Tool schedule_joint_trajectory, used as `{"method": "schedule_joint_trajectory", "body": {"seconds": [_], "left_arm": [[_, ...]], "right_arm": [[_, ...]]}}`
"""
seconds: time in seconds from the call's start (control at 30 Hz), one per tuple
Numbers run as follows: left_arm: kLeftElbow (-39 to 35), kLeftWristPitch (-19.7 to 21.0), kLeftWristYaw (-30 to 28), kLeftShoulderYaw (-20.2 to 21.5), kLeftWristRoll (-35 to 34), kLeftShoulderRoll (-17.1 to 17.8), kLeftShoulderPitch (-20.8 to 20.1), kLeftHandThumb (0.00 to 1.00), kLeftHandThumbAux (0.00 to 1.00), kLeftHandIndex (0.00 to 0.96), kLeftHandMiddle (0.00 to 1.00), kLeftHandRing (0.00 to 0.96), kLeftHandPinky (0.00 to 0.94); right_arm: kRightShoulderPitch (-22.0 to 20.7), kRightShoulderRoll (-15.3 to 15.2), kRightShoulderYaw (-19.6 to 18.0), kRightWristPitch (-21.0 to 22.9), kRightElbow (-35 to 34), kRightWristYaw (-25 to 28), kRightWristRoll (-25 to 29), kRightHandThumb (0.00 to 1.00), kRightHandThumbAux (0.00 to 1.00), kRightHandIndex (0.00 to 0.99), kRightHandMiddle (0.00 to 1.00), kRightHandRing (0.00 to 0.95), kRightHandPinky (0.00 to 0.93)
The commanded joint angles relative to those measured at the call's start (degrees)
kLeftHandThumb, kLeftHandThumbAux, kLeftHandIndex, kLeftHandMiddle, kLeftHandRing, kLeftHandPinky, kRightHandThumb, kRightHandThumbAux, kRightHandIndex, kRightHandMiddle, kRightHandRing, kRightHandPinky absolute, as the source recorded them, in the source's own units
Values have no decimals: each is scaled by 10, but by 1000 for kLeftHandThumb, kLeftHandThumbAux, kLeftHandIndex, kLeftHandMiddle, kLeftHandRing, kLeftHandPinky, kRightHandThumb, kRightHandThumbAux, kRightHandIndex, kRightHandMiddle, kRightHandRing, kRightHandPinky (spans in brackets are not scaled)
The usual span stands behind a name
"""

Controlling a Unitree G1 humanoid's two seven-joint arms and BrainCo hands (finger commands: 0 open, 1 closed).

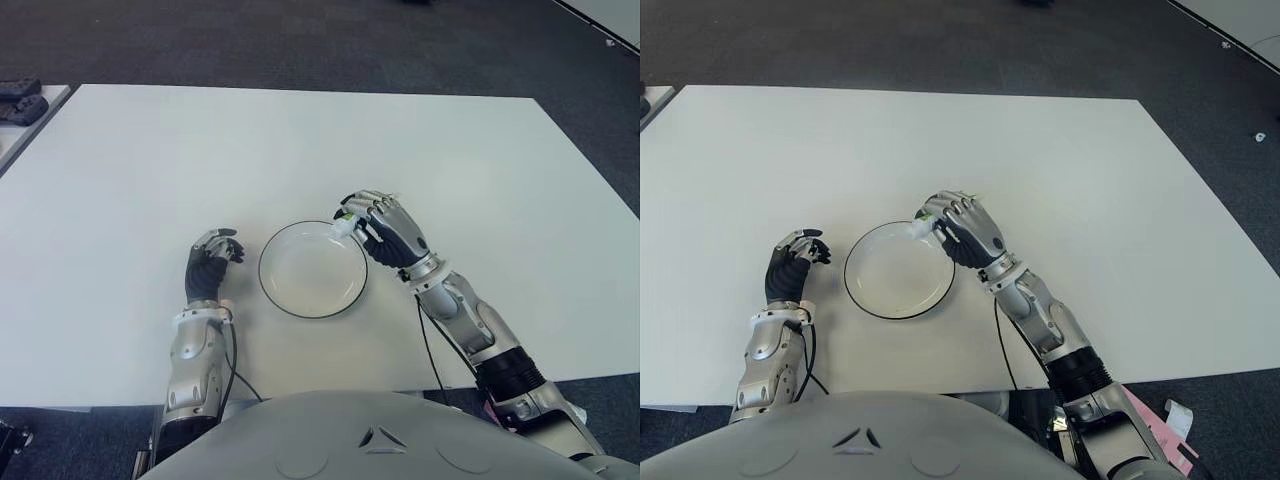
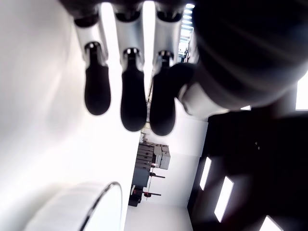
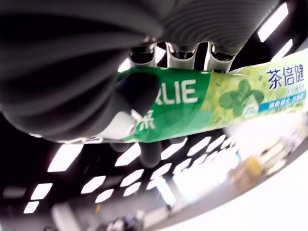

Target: Put the toothpaste on the table into the plate.

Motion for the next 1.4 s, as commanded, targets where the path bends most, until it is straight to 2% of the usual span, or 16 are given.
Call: {"method": "schedule_joint_trajectory", "body": {"seconds": [0.03,0.13,0.33,0.6,1.0,1.1,1.23,1.3,1.37,1.4], "left_arm": [[19,13,-8,-1,-5,0,7,705,721,434,609,594,581],[19,12,-8,-1,-5,-1,7,705,721,434,610,595,583],[16,14,-3,-2,-1,-3,8,705,721,434,613,600,586],[13,18,-1,-2,-2,-4,9,705,721,434,612,598,582],[14,16,2,-2,3,-4,10,704,721,434,610,594,575],[13,20,6,-1,4,-6,10,704,721,434,610,594,576],[11,26,12,0,6,-8,10,705,721,434,610,594,575],[11,26,14,0,6,-8,9,705,721,434,610,593,573],[11,26,15,0,6,-9,9,705,720,434,609,593,573],[11,26,15,0,4,-9,9,705,720,434,609,592,574]], "right_arm": [[-16,2,15,-31,17,2,-24,955,654,389,517,559,808],[-20,8,25,-41,38,-6,-41,956,653,391,528,568,822],[-22,8,42,-56,63,18,-41,956,652,392,535,577,828],[-9,9,63,-32,84,110,-6,951,656,383,519,583,845],[-7,19,67,-16,116,145,2,947,662,374,485,590,849],[-9,20,68,-15,121,142,-6,944,664,367,483,588,804],[-11,19,70,-16,125,129,-22,938,667,368,456,553,699],[-12,18,71,-14,125,124,-32,779,597,305,392,506,622],[-11,17,72,-13,124,121,-40,611,532,160,234,333,455],[-9,17,71,-11,121,120,-41,584,523,133,204,299,422]]}}
